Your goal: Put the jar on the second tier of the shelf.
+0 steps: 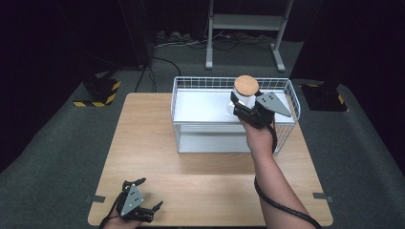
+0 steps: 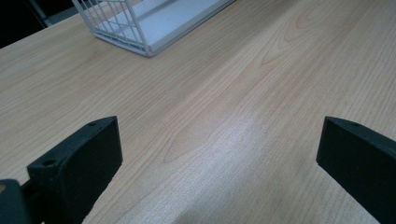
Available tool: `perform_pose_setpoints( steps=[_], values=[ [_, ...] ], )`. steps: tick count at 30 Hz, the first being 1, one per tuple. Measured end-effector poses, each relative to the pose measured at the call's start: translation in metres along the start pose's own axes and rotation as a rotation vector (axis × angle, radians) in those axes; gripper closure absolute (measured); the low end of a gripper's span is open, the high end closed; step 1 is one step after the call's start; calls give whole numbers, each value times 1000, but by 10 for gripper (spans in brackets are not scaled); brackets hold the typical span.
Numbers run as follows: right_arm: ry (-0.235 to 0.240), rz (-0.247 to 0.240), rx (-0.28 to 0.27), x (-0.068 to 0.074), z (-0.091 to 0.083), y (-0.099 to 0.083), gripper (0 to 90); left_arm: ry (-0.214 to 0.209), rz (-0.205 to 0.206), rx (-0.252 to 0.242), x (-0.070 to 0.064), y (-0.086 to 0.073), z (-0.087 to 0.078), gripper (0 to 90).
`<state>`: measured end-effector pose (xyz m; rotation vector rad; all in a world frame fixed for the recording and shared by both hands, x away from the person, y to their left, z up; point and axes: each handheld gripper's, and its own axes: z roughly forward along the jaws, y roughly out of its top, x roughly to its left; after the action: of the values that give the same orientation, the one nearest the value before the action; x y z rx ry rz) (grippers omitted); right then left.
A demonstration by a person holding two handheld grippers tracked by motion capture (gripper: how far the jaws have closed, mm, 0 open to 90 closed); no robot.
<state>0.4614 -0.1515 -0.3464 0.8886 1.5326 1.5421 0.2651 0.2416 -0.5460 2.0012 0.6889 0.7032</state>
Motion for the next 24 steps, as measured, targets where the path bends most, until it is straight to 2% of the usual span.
perform_pose_setpoints(
  steps=[24],
  values=[
    [6,27,32,-2,18,-1,258,2,-5,-9,1,0,-1,5]
  ],
)
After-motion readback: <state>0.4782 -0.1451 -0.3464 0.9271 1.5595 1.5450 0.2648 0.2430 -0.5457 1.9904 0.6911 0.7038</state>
